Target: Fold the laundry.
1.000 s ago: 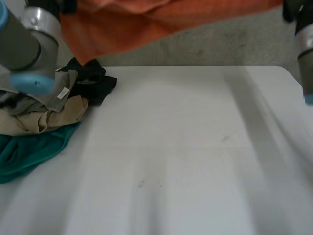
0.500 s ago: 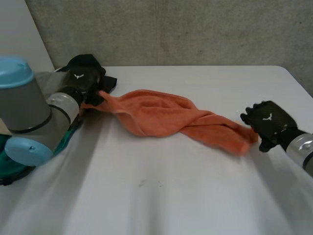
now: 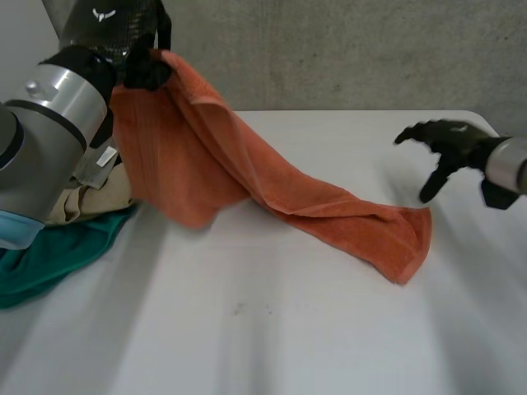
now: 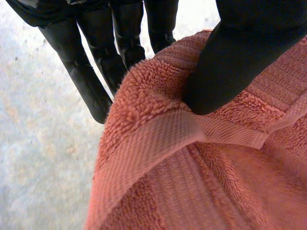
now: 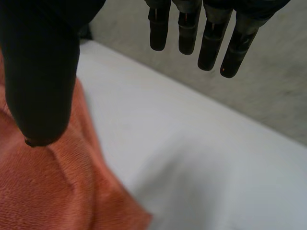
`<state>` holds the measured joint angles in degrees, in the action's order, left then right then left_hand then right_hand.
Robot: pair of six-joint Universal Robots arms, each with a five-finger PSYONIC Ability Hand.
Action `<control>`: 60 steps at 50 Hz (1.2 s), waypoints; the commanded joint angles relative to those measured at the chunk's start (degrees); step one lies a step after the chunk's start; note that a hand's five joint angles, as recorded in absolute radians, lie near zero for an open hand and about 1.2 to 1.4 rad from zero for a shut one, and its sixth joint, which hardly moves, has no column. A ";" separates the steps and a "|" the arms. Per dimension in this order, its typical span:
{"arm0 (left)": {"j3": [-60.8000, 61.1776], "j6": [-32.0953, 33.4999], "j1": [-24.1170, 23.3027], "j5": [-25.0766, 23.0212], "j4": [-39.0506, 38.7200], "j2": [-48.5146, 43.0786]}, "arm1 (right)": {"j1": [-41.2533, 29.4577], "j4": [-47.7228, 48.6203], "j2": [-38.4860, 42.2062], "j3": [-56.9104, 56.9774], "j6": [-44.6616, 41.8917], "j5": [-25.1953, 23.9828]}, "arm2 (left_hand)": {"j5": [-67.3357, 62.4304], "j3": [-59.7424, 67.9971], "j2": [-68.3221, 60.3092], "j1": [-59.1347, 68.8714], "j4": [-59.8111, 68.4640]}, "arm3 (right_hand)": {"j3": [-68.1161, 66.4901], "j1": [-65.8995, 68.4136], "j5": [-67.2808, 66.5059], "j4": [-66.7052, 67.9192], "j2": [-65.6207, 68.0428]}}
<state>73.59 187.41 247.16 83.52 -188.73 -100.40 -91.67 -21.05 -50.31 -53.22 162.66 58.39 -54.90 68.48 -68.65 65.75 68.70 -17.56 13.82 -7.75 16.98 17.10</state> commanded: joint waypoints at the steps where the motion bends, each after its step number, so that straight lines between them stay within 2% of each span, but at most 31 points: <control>1: -1.69 -0.03 -0.80 -0.55 0.03 0.55 | -5.52 -3.20 9.86 5.94 -0.50 0.49 | -15.10 11.52 -11.35 14.25 11.30 | -4.46 8.20 -4.27 5.05 4.93; 4: -2.74 -0.03 -1.07 -0.46 0.03 0.64 | -7.11 -3.03 11.89 6.38 -0.50 0.67 | -15.10 11.52 -11.35 14.25 11.30 | -5.30 9.04 -5.11 5.88 5.76; 8: -3.45 -0.03 -1.51 -0.46 0.03 1.17 | -8.52 -2.33 14.88 8.13 -0.59 2.07 | -15.10 11.52 -11.35 14.25 11.30 | -16.87 20.61 -16.68 17.45 17.34; 12: -3.45 -0.03 -1.68 -0.55 0.03 2.31 | -9.22 -0.92 17.17 10.59 -0.67 5.06 | -15.10 11.52 -11.35 14.25 11.30 | -62.22 65.96 -62.03 62.81 62.69; 16: -3.27 0.06 -1.33 -0.55 0.56 2.40 | -9.22 1.36 14.64 11.74 -1.72 8.66 | -15.10 11.52 -11.35 14.25 11.30 | -62.44 66.18 -62.25 63.02 62.90; 20: -2.31 0.06 -1.07 -0.46 1.26 2.05 | -9.14 3.91 4.01 8.76 -3.48 10.16 | -15.10 11.52 -11.35 14.25 11.30 | -62.44 66.18 -62.25 63.02 62.90; 23: -0.55 0.14 -0.11 -0.46 3.45 1.96 | -8.61 5.76 -5.22 1.48 -6.46 9.81 | -15.10 11.52 -11.35 14.25 11.30 | -62.44 66.18 -62.25 63.02 62.90; 25: 0.94 0.15 1.82 -0.46 5.73 1.61 | -8.00 5.33 -11.18 -3.34 -10.93 9.55 | -15.10 11.52 -11.35 14.25 11.30 | -62.44 66.18 -62.25 63.02 62.90; 29: 3.49 0.23 5.25 -0.46 8.81 -0.05 | -5.81 1.57 -17.18 -11.78 -19.88 10.07 | -15.10 11.52 -11.35 14.25 11.30 | -62.44 66.18 -62.25 63.02 62.90; 36: 4.37 0.32 5.79 -0.55 14.09 -8.31 | -4.30 -9.26 -17.99 -21.65 -36.16 10.78 | -15.10 11.52 -11.35 14.25 11.30 | -62.44 66.18 -62.25 63.02 62.90; 39: 3.32 0.41 5.44 -0.55 14.80 -13.32 | -4.30 -7.87 -16.67 -21.83 -35.48 11.39 | -15.10 11.52 -11.35 14.25 11.30 | -62.44 66.18 -62.25 63.02 62.90; 43: -1.85 0.41 5.09 -0.55 13.48 -20.18 | -4.30 0.03 -10.61 -18.95 -31.01 11.92 | -15.10 11.52 -11.35 14.25 11.30 | -62.44 66.18 -62.25 63.02 62.90; 46: -10.46 0.23 4.12 -0.29 10.76 -24.93 | -4.30 7.59 -7.27 -13.50 -27.31 13.67 | -15.10 11.52 -11.35 14.25 11.30 | -62.44 66.18 -62.25 63.02 62.90; 50: -23.81 0.50 3.68 0.50 5.76 -27.83 | -5.79 16.81 -5.42 -4.36 -23.53 18.24 | -15.10 11.52 -11.35 14.25 11.30 | -62.44 66.18 -62.25 63.02 62.90; 52: -31.79 0.67 3.68 1.29 1.73 -28.45 | -7.63 24.52 -5.33 1.16 -21.69 21.04 | -15.10 11.52 -11.35 14.25 11.30 | -62.44 66.18 -62.25 63.02 62.90; 55: -38.41 0.67 3.94 2.79 -3.03 -28.54 | -8.43 33.24 -6.20 4.26 -20.28 23.43 | -15.10 11.52 -11.35 14.25 11.30 | -62.44 66.18 -62.25 63.02 62.90; 56: -41.48 0.59 4.12 3.66 -5.40 -28.37 | -9.04 39.01 -7.60 4.53 -19.84 24.91 | -15.10 11.52 -11.35 14.25 11.30 | -62.44 66.18 -62.25 63.02 62.90; 60: -43.62 0.32 4.47 5.16 -7.70 -26.97 | -9.14 47.40 -12.34 3.66 -19.57 26.77 | -15.10 11.52 -11.35 14.25 11.30 | -62.44 66.18 -62.25 63.02 62.90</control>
<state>38.11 188.02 250.98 85.89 -190.00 -129.07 -99.62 10.23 -56.63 -50.84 141.92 81.05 -54.90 68.48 -68.71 65.75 68.90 -67.71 56.27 -56.53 68.06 67.60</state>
